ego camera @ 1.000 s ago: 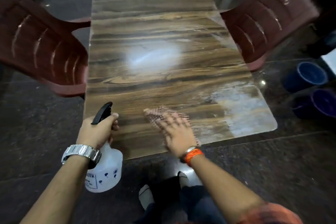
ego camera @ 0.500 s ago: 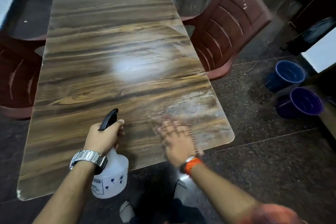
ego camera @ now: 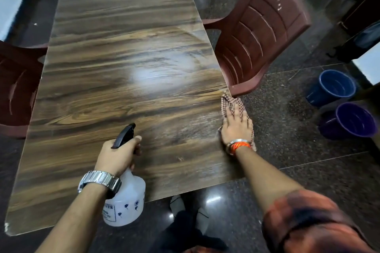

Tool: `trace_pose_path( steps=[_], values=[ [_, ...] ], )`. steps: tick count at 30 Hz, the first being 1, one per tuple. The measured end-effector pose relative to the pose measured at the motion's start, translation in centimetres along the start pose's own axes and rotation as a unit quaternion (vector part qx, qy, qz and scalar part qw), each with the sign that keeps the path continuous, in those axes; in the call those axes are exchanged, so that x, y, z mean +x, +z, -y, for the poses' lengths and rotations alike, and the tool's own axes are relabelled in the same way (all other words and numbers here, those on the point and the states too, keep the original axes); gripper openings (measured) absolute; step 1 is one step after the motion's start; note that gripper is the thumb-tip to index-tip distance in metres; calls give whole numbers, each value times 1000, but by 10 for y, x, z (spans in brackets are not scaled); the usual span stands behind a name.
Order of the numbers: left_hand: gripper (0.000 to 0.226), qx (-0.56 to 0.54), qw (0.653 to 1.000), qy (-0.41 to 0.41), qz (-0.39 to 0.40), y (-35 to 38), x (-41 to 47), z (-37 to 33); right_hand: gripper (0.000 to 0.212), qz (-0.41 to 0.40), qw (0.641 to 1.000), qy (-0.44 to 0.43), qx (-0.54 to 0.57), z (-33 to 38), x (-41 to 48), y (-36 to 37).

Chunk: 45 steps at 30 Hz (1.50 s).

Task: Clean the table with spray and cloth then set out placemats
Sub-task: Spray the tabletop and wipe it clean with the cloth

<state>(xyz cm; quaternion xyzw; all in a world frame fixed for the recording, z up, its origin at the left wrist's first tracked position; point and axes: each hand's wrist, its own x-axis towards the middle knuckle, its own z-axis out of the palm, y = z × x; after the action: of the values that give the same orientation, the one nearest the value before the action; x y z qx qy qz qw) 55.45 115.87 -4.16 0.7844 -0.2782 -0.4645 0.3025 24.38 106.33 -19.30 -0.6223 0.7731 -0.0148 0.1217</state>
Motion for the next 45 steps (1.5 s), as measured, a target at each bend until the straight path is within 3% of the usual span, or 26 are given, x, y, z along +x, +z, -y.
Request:
trace_pose_path(
  steps=[3,6,8,10,12,16,18,20,23,26,29,31,35,38,45],
  values=[
    [27,3,1000,-2,-6,4,8,-6,64,13,986,-166,-12,55,-38,12],
    [30,23,1000,7,-19,7,15,-17,65,84,905,-415,-38,109,-110,30],
    [27,20,999,15,-29,8,20,-24,61,134,853,-503,-39,119,-141,38],
    [26,-5,1000,11,-28,8,25,-32,59,143,829,-540,-35,110,-128,37],
    [25,-9,1000,8,-27,4,30,-39,60,102,854,-507,-46,93,-86,31],
    [24,-33,999,5,-33,-2,38,-40,60,44,977,-207,-28,38,20,1],
    [23,-37,999,1,-38,-5,40,-36,55,42,994,-99,-22,15,49,-8],
    [23,-36,999,-10,-40,-6,40,-32,52,29,998,-57,-20,14,53,-7],
    [23,-34,998,-32,-46,4,37,-29,56,16,984,-175,-21,35,23,1],
    [23,-50,996,-48,-52,25,36,-31,59,69,909,-407,-50,47,-9,11],
    [27,-66,994,-43,-74,51,36,-39,62,86,855,-508,-57,48,-13,12],
    [28,-78,992,-38,-92,70,34,-49,57,95,847,-520,-55,40,-3,6],
    [38,-94,986,-39,-131,108,35,-78,52,107,880,-462,-30,10,36,-12],
    [41,-117,974,-51,-187,129,40,-101,50,117,878,-463,-37,-1,58,-19],
    [40,-102,982,-61,-148,155,49,-127,56,117,851,-511,-36,0,60,-18]
  ],
)
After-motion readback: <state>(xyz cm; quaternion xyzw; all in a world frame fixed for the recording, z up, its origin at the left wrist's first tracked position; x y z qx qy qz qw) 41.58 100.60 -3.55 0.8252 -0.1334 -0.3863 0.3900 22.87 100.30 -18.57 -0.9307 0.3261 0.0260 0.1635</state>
